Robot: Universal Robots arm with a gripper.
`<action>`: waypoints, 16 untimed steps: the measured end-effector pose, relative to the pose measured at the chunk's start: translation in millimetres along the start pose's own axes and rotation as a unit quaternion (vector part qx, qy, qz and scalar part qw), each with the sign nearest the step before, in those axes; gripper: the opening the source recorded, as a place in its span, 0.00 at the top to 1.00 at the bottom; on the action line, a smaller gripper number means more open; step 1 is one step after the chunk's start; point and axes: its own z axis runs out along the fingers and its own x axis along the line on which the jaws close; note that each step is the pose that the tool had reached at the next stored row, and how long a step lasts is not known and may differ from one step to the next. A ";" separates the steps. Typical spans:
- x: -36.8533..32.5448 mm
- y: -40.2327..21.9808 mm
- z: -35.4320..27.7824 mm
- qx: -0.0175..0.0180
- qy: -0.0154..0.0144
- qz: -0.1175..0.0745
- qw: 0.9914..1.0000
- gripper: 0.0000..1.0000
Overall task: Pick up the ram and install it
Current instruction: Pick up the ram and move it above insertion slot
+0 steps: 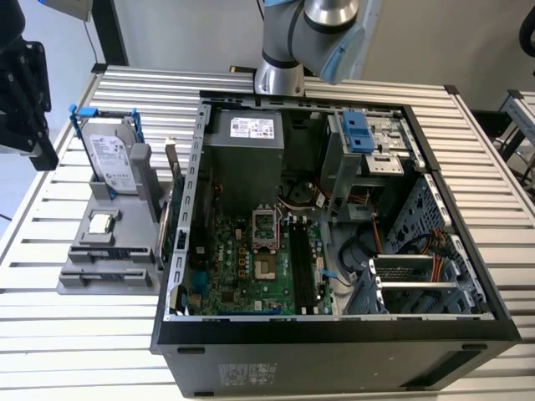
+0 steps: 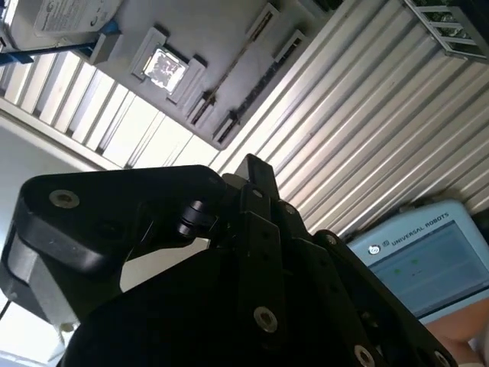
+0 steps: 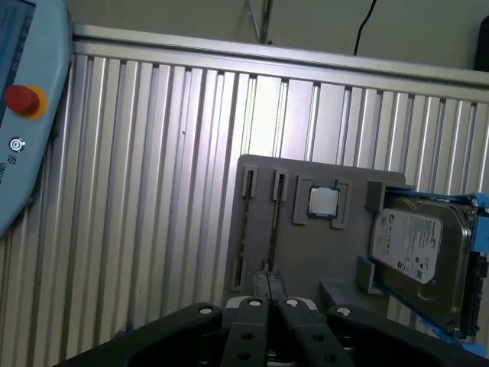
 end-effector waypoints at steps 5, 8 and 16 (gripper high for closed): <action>-0.1 0.0 0.2 0.000 0.000 0.000 1.000 1.00; -0.1 0.0 0.2 0.000 0.000 0.000 1.000 0.00; -0.1 -0.1 1.3 0.000 0.000 0.000 1.000 0.00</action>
